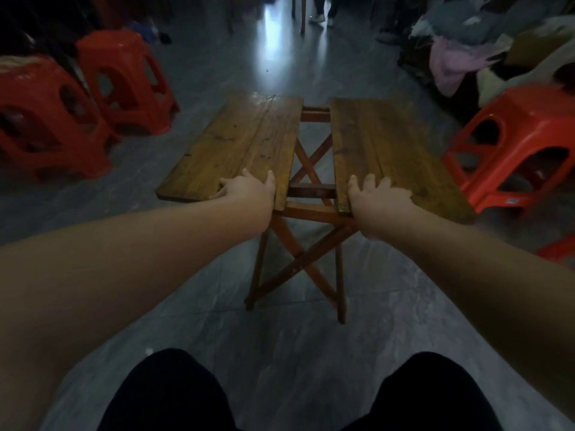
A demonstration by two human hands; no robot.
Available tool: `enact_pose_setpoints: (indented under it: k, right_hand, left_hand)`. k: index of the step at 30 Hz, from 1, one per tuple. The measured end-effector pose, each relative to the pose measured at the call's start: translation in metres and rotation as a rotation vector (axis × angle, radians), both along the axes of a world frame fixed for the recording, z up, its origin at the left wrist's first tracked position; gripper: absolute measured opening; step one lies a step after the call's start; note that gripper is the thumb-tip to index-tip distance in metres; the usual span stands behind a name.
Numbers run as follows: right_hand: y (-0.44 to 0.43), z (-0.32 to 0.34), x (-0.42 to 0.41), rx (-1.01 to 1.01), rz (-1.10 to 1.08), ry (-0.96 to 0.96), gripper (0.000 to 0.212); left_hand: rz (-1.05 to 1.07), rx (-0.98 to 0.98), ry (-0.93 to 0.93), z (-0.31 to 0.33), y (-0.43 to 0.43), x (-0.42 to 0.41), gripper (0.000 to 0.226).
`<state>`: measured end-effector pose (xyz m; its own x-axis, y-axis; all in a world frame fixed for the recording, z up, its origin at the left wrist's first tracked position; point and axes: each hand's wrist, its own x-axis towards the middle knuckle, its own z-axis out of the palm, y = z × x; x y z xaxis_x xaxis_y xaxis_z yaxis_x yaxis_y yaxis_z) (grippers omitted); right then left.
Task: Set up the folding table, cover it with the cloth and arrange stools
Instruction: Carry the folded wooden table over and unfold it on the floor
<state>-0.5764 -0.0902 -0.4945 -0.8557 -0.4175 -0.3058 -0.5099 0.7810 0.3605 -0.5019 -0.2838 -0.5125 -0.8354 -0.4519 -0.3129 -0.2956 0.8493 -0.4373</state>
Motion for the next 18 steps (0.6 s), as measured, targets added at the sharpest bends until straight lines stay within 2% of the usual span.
enact_pose_setpoints:
  k: [7,14,18]
  right_hand:
    - [-0.006,-0.019,0.005,0.019,-0.052,-0.089,0.115]
    - [-0.010,-0.042,0.015,0.009,-0.069,-0.101,0.115]
    - [-0.010,-0.061,0.023,-0.015,-0.038,-0.095,0.104]
  left_hand:
    - [-0.032,-0.006,-0.011,-0.017,0.010,0.003,0.100]
    - [-0.115,-0.007,-0.017,-0.037,0.013,0.008,0.093]
    - [-0.127,0.021,-0.024,-0.054,0.016,0.014,0.097]
